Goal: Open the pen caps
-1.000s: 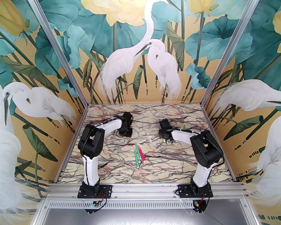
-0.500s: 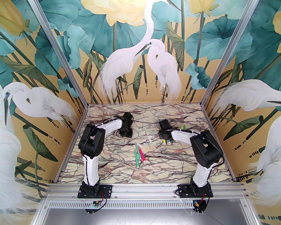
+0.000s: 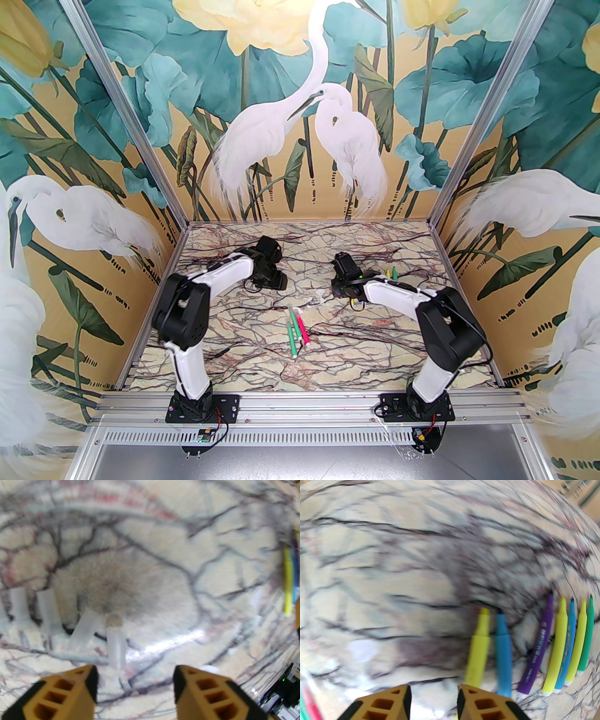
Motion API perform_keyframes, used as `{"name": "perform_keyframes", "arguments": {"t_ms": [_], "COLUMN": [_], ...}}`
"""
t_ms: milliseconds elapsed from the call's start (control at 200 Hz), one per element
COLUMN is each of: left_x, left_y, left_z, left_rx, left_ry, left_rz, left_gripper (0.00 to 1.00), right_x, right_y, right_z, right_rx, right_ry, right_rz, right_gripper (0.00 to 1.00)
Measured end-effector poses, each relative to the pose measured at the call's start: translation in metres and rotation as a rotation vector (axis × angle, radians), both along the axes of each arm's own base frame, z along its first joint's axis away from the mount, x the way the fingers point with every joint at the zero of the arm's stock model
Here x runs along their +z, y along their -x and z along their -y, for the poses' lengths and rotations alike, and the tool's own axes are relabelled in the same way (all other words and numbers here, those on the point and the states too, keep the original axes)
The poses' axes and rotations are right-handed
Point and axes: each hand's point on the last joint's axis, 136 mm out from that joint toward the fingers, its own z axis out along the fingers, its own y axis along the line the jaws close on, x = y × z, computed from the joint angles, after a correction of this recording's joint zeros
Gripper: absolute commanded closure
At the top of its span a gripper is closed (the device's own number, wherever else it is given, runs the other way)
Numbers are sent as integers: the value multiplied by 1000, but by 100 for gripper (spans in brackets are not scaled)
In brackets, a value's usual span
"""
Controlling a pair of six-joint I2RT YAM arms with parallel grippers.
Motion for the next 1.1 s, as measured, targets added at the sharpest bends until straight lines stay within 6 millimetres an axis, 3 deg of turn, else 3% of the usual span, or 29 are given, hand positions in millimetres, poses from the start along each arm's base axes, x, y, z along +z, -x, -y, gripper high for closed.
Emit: {"name": "perform_keyframes", "arguments": {"t_ms": [195, 390, 600, 1100], "left_x": [32, 39, 46, 55], "left_y": [0, 3, 4, 12], "left_z": [-19, -49, -63, -85], "left_rx": [60, 153, 196, 247], "left_ry": [98, 153, 181, 191], "left_rz": [134, 219, 285, 381], "left_gripper": [24, 19, 17, 10], "right_x": [1, -4, -6, -17], "right_y": [25, 52, 75, 95], "right_z": [-26, -47, -66, -93], "right_rx": [131, 232, 311, 392], "right_ry": [-33, -53, -84, -69], "right_rz": [-58, -132, -195, -285], "right_gripper": [60, 60, 60, 59]}}
